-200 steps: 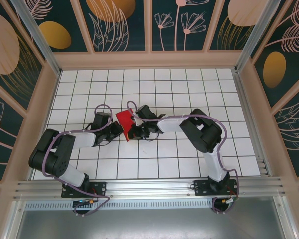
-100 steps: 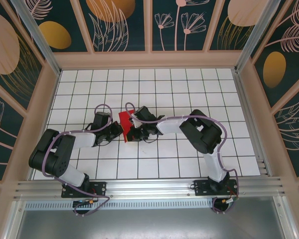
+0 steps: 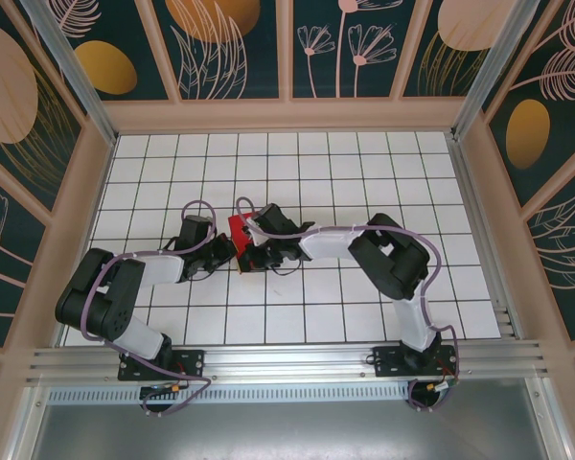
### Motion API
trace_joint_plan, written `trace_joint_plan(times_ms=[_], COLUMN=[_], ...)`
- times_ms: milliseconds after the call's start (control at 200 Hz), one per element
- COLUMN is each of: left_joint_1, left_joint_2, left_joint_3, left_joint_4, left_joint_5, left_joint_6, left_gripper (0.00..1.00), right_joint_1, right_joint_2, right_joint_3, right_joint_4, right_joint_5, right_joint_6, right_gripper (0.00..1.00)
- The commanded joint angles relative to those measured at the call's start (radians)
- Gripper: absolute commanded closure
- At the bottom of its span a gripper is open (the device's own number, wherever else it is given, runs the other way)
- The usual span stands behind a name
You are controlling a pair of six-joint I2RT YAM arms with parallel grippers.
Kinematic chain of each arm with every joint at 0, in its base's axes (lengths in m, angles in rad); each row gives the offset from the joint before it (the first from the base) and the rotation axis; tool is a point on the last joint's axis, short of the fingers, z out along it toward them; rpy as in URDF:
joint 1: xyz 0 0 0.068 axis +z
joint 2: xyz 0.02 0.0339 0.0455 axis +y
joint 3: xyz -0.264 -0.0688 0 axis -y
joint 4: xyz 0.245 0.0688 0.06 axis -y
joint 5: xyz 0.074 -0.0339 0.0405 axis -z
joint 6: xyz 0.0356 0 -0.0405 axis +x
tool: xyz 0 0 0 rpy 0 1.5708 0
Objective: Fold a paper plane with a square sheet of paper (pick it up from the middle)
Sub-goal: Third fold the triangle at the center of the table.
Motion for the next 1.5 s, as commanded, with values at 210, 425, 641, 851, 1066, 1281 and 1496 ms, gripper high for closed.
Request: trace_joint_plan(times_ms=[210, 425, 641, 851, 1066, 1281, 1496], left_joint_1=[-0.003, -0.003, -0.003, -0.003, -0.004, -0.003, -0.003], left_joint_2=[-0.006, -0.006, -0.010, -0.008, -0.012, -0.012, -0.029], left_joint_3=[-0.009, -0.005, 0.000, 0.002, 0.009, 0.022, 0.039], left_joint_4=[-0.029, -0.031, -0.035, -0.037, -0.052, -0.055, -0.040], left_joint_5=[-0.035, -0.037, -0.038, -0.039, -0.043, -0.039, -0.012], left_joint_6=[0.003, 0.003, 0.007, 0.008, 0.014, 0.017, 0.028], left_gripper=[1.00, 1.00, 1.00, 1.00, 1.00, 1.00, 1.00], right_joint_1=[0.005, 0.005, -0.021, -0.051, -0.053, -0.068, -0.071], right_joint_2=[0.082, 0.042, -0.081, -0.040, 0.019, 0.043, 0.045], right_joint_3=[0.060, 0.063, 0.015, 0.027, 0.077, 0.068, 0.047], right_joint_4=[-0.062, -0.064, -0.033, -0.062, -0.082, -0.091, -0.077], right_joint_5=[0.044, 0.055, 0.126, 0.150, 0.156, 0.183, 0.184], right_joint_6=[-0.027, -0.031, -0.032, -0.022, -0.016, 0.000, 0.021], right_gripper=[0.96, 0.96, 0.95, 0.95, 0.96, 0.97, 0.96])
